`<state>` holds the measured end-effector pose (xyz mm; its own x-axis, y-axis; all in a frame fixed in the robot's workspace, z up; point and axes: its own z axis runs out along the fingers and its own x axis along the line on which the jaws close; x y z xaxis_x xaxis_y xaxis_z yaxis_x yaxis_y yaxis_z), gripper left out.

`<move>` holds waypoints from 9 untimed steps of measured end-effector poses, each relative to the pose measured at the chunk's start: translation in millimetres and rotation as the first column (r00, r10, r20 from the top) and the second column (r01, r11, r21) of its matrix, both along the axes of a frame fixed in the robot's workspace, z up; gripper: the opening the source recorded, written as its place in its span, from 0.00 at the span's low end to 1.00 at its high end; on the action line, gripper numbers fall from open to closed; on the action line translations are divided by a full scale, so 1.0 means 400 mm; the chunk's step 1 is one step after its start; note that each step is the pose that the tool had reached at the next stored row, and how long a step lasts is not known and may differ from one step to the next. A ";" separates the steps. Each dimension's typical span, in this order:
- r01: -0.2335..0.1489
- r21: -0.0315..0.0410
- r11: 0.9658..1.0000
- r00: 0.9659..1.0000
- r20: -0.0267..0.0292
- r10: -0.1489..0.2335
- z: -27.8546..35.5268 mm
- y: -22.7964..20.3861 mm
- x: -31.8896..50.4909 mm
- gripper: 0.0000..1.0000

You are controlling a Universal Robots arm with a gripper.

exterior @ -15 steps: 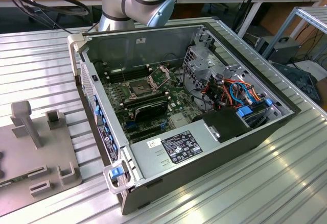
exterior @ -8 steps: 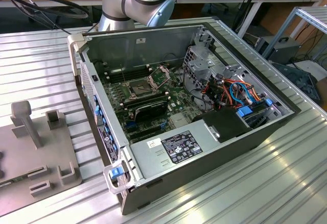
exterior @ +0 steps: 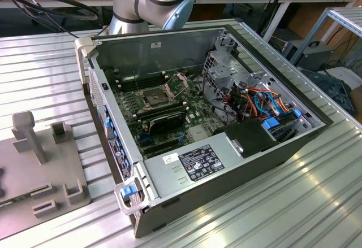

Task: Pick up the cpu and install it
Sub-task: 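Reach for the cpu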

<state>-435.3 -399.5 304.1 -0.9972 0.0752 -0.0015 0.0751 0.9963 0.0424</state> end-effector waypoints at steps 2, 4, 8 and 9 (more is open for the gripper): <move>0.000 0.000 1.000 1.000 0.000 0.000 -0.001 0.000 0.000 0.11; 0.000 0.000 1.000 1.000 0.000 0.000 -0.003 0.000 0.000 0.11; 0.000 0.000 1.000 1.000 0.000 0.000 -0.015 0.000 -0.001 0.11; 0.000 0.000 1.000 1.000 0.000 0.000 -0.019 0.000 -0.001 0.11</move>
<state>-435.8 -399.7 296.6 -0.9972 0.0752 -0.0015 0.0751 0.9963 0.0424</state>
